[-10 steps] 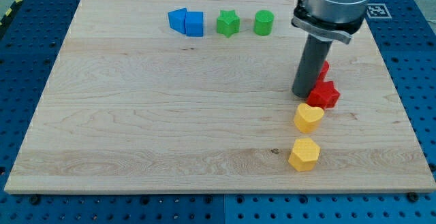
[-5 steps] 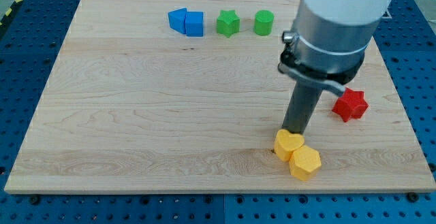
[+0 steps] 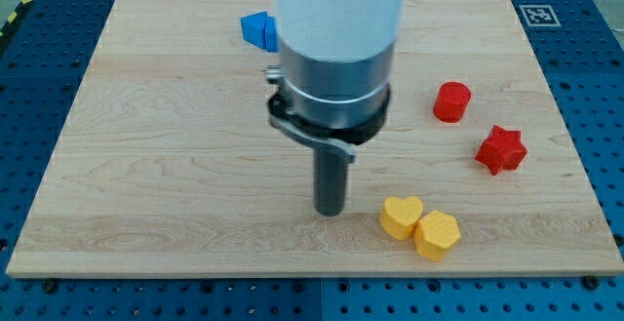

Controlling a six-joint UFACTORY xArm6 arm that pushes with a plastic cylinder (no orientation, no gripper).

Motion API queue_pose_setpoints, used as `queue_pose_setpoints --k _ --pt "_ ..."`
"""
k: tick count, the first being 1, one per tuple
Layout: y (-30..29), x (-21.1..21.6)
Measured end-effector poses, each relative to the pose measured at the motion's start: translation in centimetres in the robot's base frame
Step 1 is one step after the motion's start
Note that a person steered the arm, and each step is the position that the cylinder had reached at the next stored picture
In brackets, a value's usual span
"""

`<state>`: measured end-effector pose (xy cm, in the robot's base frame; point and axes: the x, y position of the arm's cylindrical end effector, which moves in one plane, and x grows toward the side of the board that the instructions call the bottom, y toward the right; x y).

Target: Move the yellow heart closer to red star

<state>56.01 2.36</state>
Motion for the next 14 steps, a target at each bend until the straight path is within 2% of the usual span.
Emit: queue_pose_setpoints --k 2,3,4,6,14 --pt "0.2 4.2" --pt "0.2 4.3" --pt "0.8 4.1" --pt "6.3 0.9" --pt "15.0 -0.2"
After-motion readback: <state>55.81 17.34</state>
